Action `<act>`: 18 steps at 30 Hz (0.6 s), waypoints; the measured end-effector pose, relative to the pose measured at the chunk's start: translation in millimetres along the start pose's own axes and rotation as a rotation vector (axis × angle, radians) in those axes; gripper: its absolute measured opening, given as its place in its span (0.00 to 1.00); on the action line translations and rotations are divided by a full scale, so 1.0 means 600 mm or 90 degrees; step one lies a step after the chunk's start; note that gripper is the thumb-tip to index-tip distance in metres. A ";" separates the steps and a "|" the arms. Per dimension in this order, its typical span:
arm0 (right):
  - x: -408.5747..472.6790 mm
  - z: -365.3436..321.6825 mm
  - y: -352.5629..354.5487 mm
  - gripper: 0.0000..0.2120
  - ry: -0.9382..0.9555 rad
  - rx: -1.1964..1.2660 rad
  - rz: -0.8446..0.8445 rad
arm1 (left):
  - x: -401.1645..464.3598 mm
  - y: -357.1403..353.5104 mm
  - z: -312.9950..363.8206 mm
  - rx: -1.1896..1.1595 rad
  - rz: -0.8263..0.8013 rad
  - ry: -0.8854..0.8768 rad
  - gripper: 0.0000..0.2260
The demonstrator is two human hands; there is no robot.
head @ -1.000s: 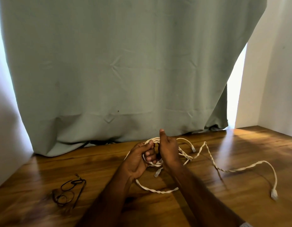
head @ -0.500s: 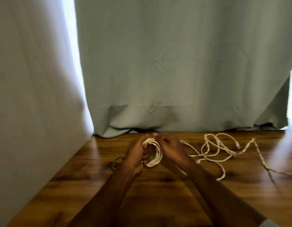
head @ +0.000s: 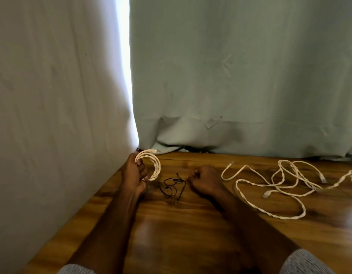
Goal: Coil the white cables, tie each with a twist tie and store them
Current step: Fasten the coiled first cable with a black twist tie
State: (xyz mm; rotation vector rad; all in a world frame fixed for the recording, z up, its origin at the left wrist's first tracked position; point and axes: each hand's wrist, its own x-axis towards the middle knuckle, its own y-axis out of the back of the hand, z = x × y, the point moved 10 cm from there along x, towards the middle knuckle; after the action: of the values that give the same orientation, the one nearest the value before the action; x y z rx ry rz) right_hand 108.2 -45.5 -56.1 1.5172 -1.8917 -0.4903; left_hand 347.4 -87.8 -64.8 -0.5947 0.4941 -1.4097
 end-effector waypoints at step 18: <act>0.027 -0.008 -0.028 0.11 -0.042 -0.138 -0.060 | 0.011 -0.026 -0.032 0.142 0.022 -0.032 0.20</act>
State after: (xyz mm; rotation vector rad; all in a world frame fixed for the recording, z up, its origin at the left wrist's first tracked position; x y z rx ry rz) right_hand 121.6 -64.7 -59.5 1.4663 -1.7573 -0.7704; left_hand 324.1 -96.9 -69.2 -0.4391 0.3007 -1.3912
